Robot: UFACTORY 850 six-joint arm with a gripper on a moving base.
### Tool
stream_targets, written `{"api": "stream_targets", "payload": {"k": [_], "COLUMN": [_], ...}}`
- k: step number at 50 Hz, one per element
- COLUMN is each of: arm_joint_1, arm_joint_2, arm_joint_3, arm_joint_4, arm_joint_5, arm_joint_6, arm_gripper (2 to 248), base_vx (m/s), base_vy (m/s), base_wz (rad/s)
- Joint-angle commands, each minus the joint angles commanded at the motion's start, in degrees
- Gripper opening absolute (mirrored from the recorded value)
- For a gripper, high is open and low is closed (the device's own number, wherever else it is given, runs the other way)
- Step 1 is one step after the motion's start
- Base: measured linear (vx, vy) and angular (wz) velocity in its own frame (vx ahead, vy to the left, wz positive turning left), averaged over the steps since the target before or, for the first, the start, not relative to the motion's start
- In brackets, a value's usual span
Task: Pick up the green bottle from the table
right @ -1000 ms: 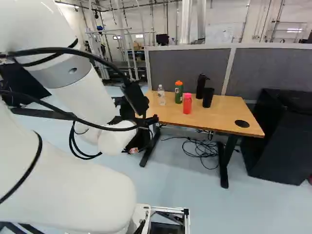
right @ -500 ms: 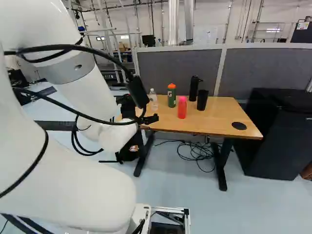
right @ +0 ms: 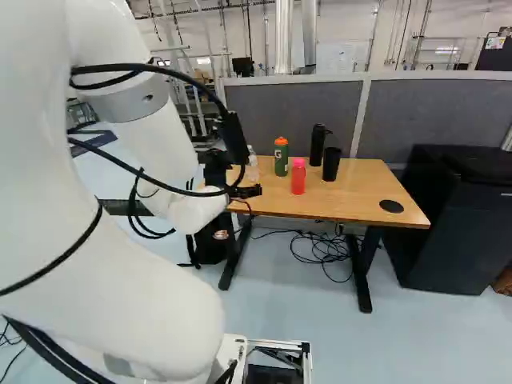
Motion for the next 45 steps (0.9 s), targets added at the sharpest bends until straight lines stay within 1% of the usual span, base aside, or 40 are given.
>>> {"api": "stream_targets", "payload": {"k": [13, 45], "arm_joint_1": [0.44, 0.31], "arm_joint_2": [-3.43, -7.87], "arm_joint_3": [-3.53, -12.56], "arm_joint_4": [0.69, 0.69], "arm_joint_5": [-0.39, -0.83], "arm_joint_6": [0.00, 0.00], "arm_gripper": [247, 247], "base_vx": [0.000, 0.000], "base_vy": [0.000, 0.000], "base_wz": [0.000, 0.000]}}
